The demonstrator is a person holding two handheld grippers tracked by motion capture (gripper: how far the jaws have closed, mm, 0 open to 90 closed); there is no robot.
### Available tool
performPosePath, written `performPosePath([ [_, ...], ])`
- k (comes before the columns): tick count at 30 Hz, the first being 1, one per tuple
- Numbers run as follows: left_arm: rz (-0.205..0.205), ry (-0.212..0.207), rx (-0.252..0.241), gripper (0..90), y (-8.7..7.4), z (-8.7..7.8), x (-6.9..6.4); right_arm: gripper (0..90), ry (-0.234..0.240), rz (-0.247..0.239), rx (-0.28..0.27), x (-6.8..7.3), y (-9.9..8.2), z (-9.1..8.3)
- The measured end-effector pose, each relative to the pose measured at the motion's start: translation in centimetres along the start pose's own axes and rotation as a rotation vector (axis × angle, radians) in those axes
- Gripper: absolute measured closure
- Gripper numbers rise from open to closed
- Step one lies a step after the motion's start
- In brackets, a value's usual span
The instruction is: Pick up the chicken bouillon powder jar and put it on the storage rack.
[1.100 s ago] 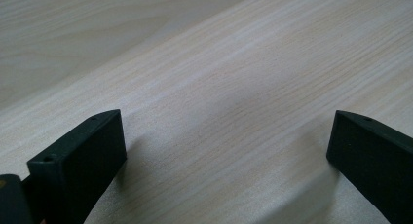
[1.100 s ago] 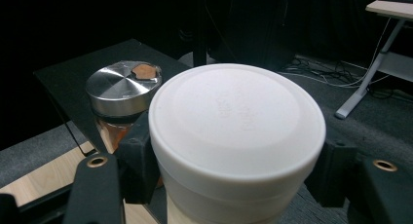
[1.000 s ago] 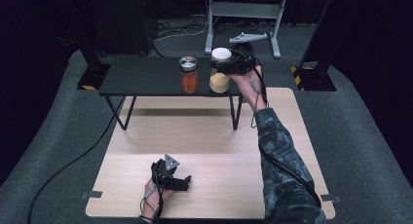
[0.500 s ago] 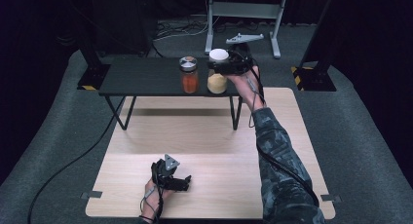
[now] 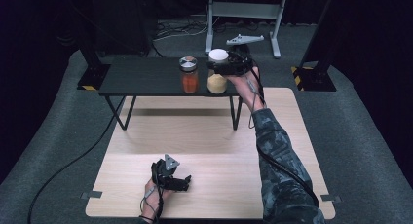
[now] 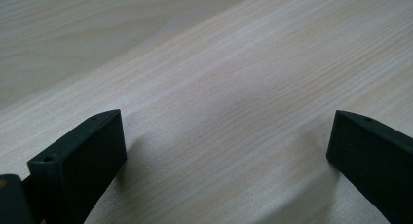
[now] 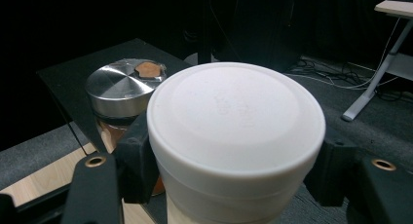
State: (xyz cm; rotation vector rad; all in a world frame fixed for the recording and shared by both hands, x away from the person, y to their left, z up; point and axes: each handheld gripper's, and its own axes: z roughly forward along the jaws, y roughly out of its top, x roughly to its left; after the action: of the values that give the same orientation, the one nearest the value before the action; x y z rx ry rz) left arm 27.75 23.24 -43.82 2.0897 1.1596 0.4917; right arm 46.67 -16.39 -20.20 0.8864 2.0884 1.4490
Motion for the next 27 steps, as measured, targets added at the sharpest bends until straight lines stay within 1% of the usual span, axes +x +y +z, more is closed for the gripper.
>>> performPosePath([
  [8,0.0,0.0,0.0,0.5,0.0,0.0,0.0,32.8,0.0,-0.005,0.013,0.0,0.3,0.0],
  [12,0.001,0.0,0.0,0.5,0.0,0.0,0.0,31.9,0.008,0.0,0.033,-0.1,0.8,-0.1],
  [14,0.001,0.0,0.0,0.5,0.0,0.0,0.0,25.9,0.012,0.007,0.056,-0.2,1.1,0.0],
  [16,0.0,0.0,0.0,0.5,0.0,0.0,0.0,21.1,-0.005,0.005,0.075,0.0,1.3,0.0],
  [18,0.0,-0.001,0.0,0.5,0.0,0.0,0.0,14.3,0.001,0.005,0.111,-0.1,1.6,-0.1],
  [20,0.0,0.0,0.0,0.5,0.0,0.0,0.0,9.5,0.014,0.0,0.132,-0.2,1.7,-0.2],
  [23,0.0,0.0,-0.001,0.5,0.0,0.0,0.0,5.6,0.027,-0.016,0.175,-0.1,1.8,-0.7],
  [25,-0.002,-0.001,-0.001,0.5,0.0,0.0,0.0,4.8,0.025,-0.032,0.186,0.3,1.3,-1.2],
  [27,0.0,0.0,-0.001,0.5,0.0,0.0,0.0,3.6,0.034,-0.039,0.198,0.3,0.7,-1.9],
])
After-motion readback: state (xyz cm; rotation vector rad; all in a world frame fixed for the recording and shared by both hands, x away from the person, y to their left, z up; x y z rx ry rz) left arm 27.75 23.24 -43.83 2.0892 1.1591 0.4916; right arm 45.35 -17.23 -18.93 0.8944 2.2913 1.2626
